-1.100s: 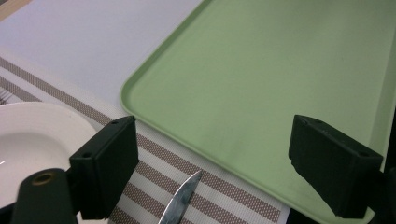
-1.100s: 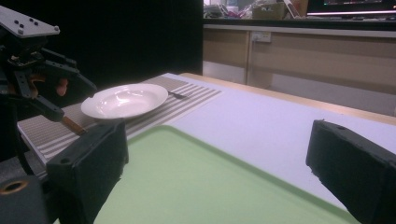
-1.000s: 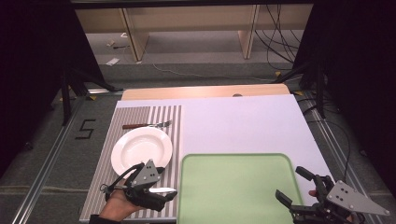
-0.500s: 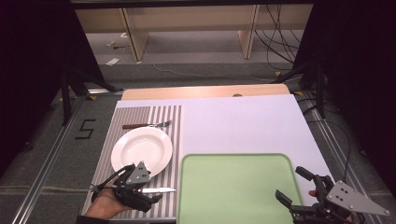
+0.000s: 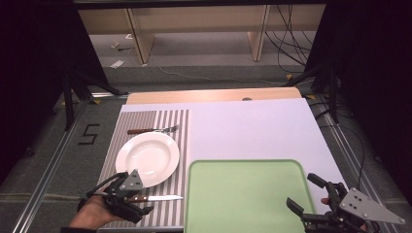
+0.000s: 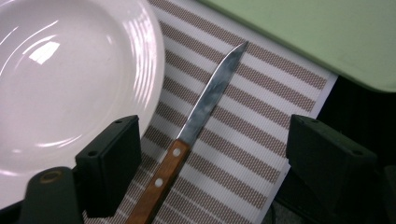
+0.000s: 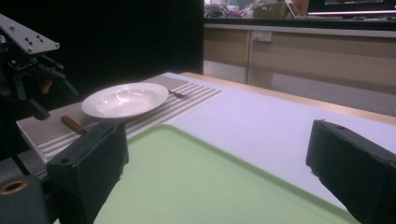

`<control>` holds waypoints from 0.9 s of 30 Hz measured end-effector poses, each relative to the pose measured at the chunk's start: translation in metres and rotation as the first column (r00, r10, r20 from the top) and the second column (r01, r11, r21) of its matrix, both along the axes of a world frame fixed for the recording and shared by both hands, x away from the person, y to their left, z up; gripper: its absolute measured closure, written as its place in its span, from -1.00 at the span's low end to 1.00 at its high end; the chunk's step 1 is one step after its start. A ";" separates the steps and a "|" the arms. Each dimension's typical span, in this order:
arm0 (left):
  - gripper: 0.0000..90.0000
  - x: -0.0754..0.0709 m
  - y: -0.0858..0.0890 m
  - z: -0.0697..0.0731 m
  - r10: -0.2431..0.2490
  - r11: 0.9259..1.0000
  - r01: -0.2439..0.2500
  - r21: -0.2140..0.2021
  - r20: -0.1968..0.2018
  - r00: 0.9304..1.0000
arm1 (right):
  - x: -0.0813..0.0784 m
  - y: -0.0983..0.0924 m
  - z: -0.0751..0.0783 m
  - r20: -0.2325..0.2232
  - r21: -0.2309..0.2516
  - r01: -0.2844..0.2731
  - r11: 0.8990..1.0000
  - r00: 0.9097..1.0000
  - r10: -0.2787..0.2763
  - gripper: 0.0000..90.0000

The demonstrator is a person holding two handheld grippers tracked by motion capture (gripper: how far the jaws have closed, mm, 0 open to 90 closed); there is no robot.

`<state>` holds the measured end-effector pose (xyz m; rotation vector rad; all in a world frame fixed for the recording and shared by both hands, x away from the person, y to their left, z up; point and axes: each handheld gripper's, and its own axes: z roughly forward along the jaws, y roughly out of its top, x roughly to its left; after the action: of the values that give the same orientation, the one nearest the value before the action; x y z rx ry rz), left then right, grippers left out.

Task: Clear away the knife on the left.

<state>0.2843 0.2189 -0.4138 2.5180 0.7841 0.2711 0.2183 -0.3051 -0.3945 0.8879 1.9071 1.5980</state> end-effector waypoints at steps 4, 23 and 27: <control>-0.58 0.001 0.011 0.000 0.037 0.999 -0.036 0.015 -0.023 0.999 | 0.000 0.000 0.000 0.001 -0.004 -0.001 1.000 1.000 0.001 -0.85; -0.55 0.014 0.030 -0.030 0.164 0.982 -0.151 0.112 -0.124 0.979 | 0.000 0.001 0.000 -0.007 -0.007 -0.004 1.000 1.000 0.004 -0.85; -0.54 0.017 0.028 -0.036 0.159 0.980 -0.140 0.145 -0.129 0.979 | 0.000 0.001 0.000 -0.007 -0.007 -0.003 1.000 1.000 0.003 -0.85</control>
<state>0.3016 0.2467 -0.4500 2.6307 1.0465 0.2051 0.2187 -0.3044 -0.3949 0.8894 1.9186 1.5915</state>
